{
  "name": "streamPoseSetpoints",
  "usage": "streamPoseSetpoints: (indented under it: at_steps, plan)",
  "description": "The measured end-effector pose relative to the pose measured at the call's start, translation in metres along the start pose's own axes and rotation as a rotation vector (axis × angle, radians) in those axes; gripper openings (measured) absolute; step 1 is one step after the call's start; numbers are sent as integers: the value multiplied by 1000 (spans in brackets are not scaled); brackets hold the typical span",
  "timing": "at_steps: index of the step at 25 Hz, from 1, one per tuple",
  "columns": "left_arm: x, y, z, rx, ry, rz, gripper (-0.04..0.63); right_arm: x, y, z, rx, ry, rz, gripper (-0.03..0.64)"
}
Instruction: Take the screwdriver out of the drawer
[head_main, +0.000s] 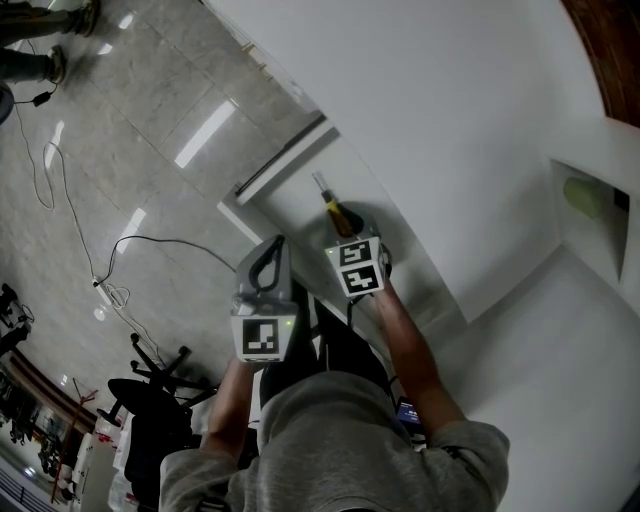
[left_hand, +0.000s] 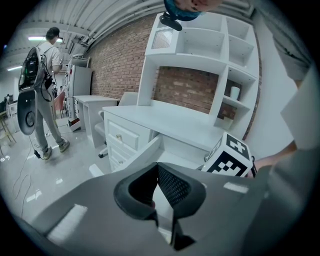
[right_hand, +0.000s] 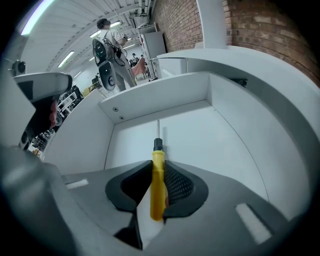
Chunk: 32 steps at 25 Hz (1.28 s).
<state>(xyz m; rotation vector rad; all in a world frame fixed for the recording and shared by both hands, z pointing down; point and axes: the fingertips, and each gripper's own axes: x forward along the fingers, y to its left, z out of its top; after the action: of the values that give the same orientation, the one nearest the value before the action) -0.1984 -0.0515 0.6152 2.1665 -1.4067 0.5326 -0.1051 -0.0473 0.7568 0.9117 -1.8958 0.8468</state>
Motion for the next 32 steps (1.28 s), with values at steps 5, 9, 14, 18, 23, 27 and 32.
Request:
streamPoseSetpoints:
  at_steps: [5,9,14,18,23,27,32]
  plan:
    - [-6,0,12,7,-23,3,11,-14,4,12,-3,-31,-1,78]
    - [-13,-2,25,21,-40,-1,11,-28,7,24,-11,-62,-7,78]
    - [-21,-8,43,62,-69,-12,11,-51,10,41,-17,-108,-16,78]
    - [-29,-15,60,80,-100,-18,11,-74,14,50,-8,-147,-24,78]
    - [-42,-22,83,125,-134,-20,11,-107,18,64,-12,-197,-39,78]
    - [-53,-30,101,147,-167,-27,11,-134,19,73,-17,-237,-57,78]
    - [-66,-50,115,200,-184,-54,11,-175,18,80,-5,-297,-79,78]
